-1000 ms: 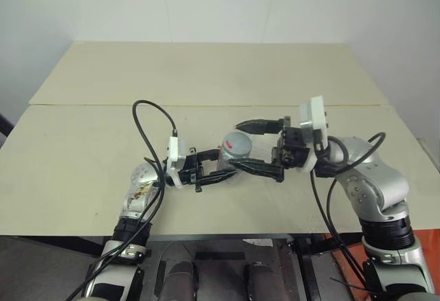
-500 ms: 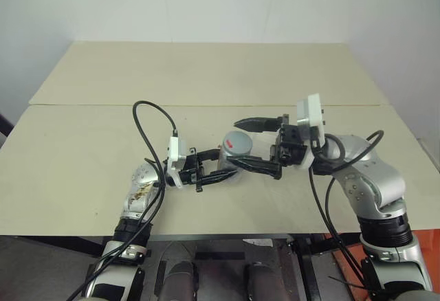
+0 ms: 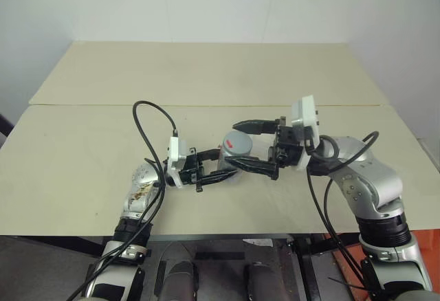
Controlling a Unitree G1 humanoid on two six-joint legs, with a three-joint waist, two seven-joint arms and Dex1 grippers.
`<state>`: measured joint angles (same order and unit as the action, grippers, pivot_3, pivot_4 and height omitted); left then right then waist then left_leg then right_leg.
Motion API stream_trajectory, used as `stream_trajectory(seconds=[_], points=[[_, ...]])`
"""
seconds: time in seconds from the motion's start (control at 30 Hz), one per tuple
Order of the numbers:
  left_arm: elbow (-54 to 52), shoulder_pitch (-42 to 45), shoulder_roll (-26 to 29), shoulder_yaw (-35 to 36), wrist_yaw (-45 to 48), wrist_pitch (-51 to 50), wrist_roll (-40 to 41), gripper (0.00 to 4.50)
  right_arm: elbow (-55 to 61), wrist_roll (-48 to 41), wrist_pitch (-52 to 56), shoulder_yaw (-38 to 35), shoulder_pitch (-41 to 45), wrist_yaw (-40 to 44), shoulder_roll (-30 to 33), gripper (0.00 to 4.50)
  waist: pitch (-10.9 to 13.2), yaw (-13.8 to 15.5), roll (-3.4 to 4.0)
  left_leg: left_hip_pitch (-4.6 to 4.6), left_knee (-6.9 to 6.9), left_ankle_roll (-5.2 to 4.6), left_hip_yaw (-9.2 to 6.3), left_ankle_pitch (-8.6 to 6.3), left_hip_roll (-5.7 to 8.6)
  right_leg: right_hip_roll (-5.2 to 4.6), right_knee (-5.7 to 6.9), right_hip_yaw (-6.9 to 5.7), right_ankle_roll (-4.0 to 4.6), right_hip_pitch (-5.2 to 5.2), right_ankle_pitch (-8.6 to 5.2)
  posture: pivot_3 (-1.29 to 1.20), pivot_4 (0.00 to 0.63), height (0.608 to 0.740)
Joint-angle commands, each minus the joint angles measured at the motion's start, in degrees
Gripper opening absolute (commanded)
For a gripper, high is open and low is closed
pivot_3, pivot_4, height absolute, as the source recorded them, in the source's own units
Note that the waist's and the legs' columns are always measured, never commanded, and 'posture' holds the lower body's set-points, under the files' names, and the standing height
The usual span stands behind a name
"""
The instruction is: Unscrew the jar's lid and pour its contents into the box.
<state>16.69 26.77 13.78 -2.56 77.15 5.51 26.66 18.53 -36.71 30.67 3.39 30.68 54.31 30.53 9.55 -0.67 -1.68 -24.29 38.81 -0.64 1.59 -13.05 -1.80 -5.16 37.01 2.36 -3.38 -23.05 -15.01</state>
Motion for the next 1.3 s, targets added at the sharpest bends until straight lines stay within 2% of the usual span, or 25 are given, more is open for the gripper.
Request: stream_trajectory(seconds=[0.03,0.1,0.43,0.67,0.87,1.0,1.17,1.3], points=[[-1.0,0.4,0.0,-0.3,0.0,1.4,-0.2,2.13,0.6,-0.8,0.3,-1.5,1.1,-0.8,-0.2,3.55,0.0,0.0,0.0,0.0,0.0,0.0,0.0,0.0,0.0,0.0,0.0,0.0,0.0,0.0,0.0,0.0,0.15,0.74],[-0.9,0.4,0.1,-0.3,0.0,1.4,-0.2,2.13,0.7,-0.6,0.2,-1.4,1.1,-1.0,-0.1,2.95,0.0,0.0,0.0,0.0,0.0,0.0,0.0,0.0,0.0,0.0,0.0,0.0,0.0,0.0,0.0,0.0,0.15,0.74],[-0.5,0.2,0.3,-0.5,0.3,1.6,-0.3,2.13,0.8,-0.4,-0.2,-1.1,1.1,-0.7,-0.1,2.95,0.0,0.0,0.0,0.0,0.0,0.0,0.0,0.0,0.0,0.0,0.0,0.0,0.0,0.0,0.0,0.0,0.15,0.74],[0.7,0.4,0.3,-1.1,0.2,2.7,-1.5,2.13,-0.6,-9.6,5.2,-7.6,3.9,-7.0,-4.4,2.95,0.0,0.0,0.0,0.01,0.0,0.0,-0.02,0.0,0.01,-0.01,0.03,0.02,0.0,-0.01,0.0,0.0,0.15,0.74],[0.9,0.7,0.2,-1.1,0.2,2.9,-1.4,2.13,-0.2,-11.3,5.7,-9.7,3.8,-10.6,-5.7,2.95,0.0,0.0,0.0,-0.01,-0.02,0.0,0.0,0.0,-0.01,0.0,0.01,0.0,0.0,-0.02,0.0,0.0,0.15,0.74],[-0.1,0.4,0.1,-0.4,-0.8,2.6,-0.9,2.13,0.1,-6.4,4.8,-13.6,1.3,-15.5,-1.3,2.95,0.0,0.4,0.0,-0.03,-0.01,0.0,0.0,0.0,0.01,-0.01,0.0,-0.02,0.0,0.0,0.0,0.0,0.15,0.74],[-0.7,0.7,0.4,0.3,-2.2,2.0,-0.8,2.13,1.1,2.3,3.0,-17.0,-8.2,-18.2,7.3,2.95,0.0,0.9,0.0,-0.08,-0.01,-0.01,0.16,0.0,0.03,-0.03,-0.04,-0.03,0.0,-0.03,0.0,0.0,0.15,0.74],[1.4,2.7,0.6,0.5,-6.5,1.5,-3.4,2.13,0.8,9.7,3.9,-15.0,-16.5,-19.8,12.6,2.95,0.0,0.7,0.02,-0.04,-0.01,-0.01,0.28,0.0,0.02,-0.01,-0.03,0.01,0.0,-0.01,0.0,0.0,0.15,0.74]])
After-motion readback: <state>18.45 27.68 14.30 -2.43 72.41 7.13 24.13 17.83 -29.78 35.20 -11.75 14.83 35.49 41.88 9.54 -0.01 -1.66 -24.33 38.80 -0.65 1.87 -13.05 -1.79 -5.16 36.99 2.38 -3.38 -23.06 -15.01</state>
